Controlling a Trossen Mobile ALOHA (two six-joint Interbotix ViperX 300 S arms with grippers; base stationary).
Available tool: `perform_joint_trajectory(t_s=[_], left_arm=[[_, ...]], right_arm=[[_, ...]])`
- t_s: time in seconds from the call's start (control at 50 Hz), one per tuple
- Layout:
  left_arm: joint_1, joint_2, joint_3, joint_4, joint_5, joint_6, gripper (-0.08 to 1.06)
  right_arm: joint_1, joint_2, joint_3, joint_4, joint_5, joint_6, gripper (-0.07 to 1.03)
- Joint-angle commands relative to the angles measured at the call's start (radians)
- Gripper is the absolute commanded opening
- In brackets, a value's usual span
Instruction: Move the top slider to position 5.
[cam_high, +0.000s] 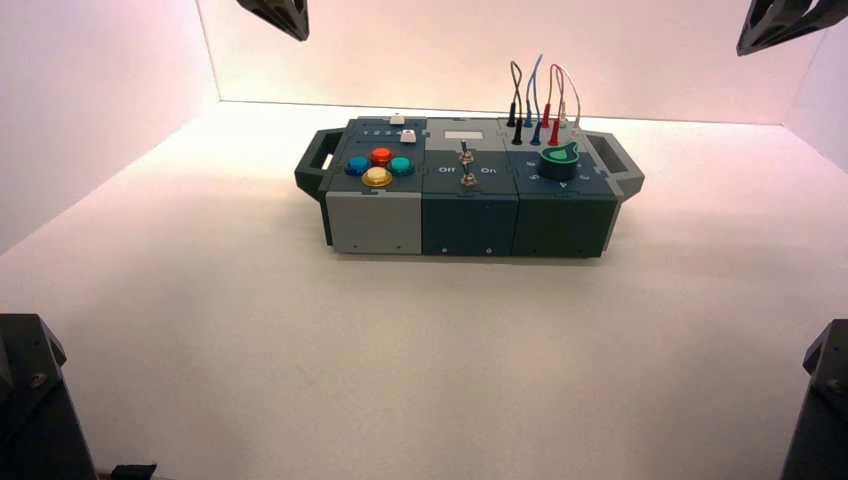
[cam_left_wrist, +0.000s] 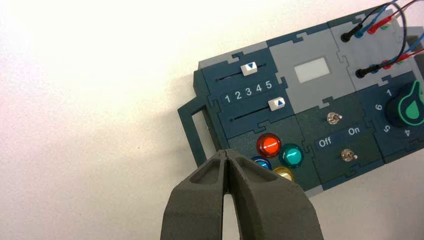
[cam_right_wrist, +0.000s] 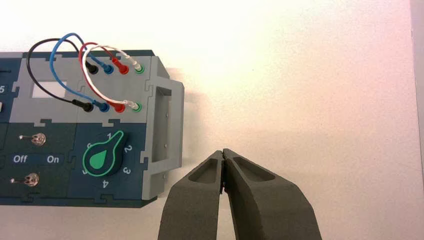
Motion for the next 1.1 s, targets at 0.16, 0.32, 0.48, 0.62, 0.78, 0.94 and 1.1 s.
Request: perform_joint_trajectory(t_s=[0.16,0.32,0.48,0.62,0.78,0.94,1.1], left_arm=[[-0.003,0.005,-0.011,0.0,-0.014,0.002,-0.03],[-0.003,0.009,-0.011,0.0,-0.012,0.003,-0.03],[-0.003,0.0,-0.012,0.002,-0.012,0.002,-0.03],[-0.006,-0.011,-0.015,-0.009,-0.003,-0.002,-0.03],[-0.009,0.006,-0.054,-0.021,-0.003,-0.014,-0.03],[-0.009,0.063,-0.133,-0.02,-0.002,-0.023,-0.03],[-0.009,0.15,-0.21,-0.021,0.025,-0.052,-0.03]], right_arm=[[0.002,-0.005,-0.026,0.003,-0.008,0.002,-0.02],[0.002,-0.008,-0.028,0.009,0.0,0.002,-0.02],[0.002,-0.017,-0.031,0.029,0.018,0.002,-0.02],[0.012,-0.018,-0.038,0.067,0.038,0.0,-0.02],[0.067,-0.02,-0.078,0.078,0.087,-0.012,-0.02],[0.137,-0.023,-0.106,0.08,0.098,-0.012,-0.02],[0.184,-0.034,-0.107,0.092,0.098,-0.002,-0.02]])
